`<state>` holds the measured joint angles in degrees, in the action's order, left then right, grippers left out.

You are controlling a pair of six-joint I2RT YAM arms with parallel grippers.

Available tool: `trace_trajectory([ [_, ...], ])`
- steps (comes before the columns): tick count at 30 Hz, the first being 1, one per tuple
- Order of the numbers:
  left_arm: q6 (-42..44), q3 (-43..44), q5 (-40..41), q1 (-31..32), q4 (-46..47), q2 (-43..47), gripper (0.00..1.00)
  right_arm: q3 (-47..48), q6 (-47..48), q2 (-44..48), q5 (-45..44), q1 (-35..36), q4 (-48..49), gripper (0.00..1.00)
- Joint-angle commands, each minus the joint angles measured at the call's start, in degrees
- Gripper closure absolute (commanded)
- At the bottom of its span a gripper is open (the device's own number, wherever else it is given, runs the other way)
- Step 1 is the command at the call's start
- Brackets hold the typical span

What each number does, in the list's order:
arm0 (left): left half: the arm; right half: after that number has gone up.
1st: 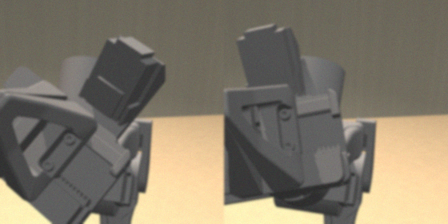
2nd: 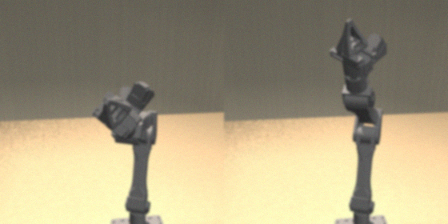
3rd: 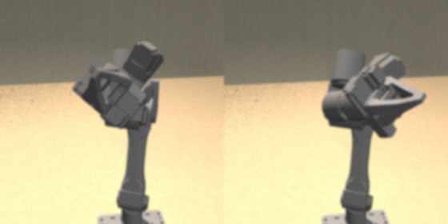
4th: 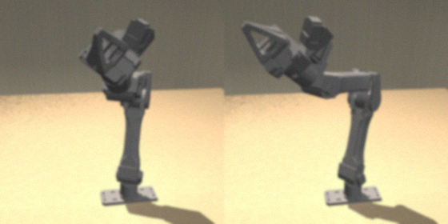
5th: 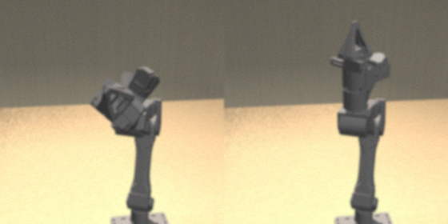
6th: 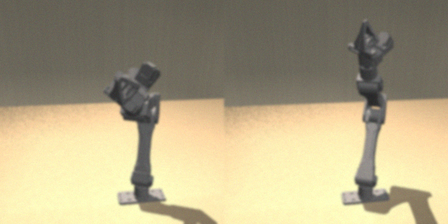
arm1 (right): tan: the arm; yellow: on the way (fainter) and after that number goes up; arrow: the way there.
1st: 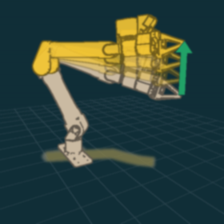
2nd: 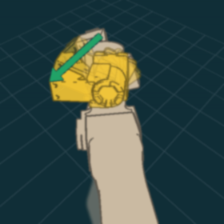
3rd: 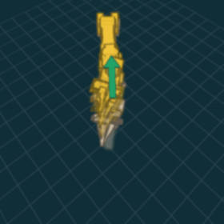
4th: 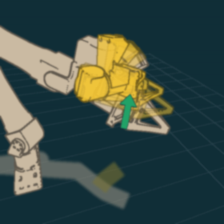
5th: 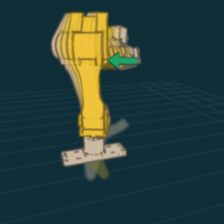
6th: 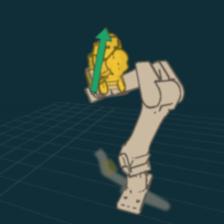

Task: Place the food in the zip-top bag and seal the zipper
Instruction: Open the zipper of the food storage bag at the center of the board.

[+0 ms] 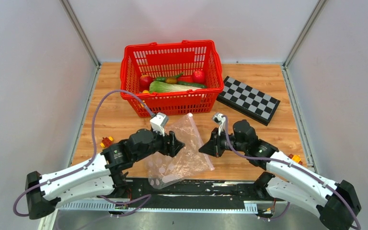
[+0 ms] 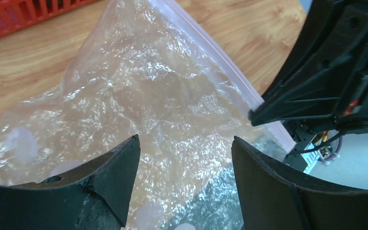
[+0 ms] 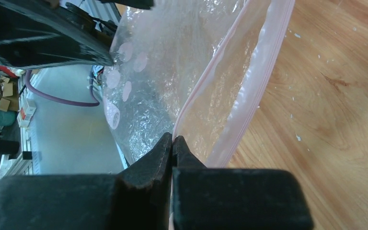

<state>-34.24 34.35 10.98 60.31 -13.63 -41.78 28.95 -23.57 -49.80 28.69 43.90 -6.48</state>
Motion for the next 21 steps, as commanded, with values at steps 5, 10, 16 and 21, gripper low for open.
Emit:
trace_trajectory([
  [5,-0.9,4.1,-3.1,0.4,6.9,-7.1,0.25,-2.8,-5.6,5.5,3.7,0.7,10.2,1.0],
  [10,-3.7,2.7,-4.1,0.4,8.8,-7.1,0.27,-3.9,-7.5,5.5,6.9,0.7,13.5,1.0],
  [16,-5.6,2.9,-4.8,0.4,9.3,-5.6,0.19,-4.5,-6.7,5.4,6.7,1.6,13.5,1.0],
  [21,-9.3,4.5,-6.1,0.4,10.6,-9.7,0.19,-2.7,-3.1,4.5,3.3,4.7,8.8,1.0],
])
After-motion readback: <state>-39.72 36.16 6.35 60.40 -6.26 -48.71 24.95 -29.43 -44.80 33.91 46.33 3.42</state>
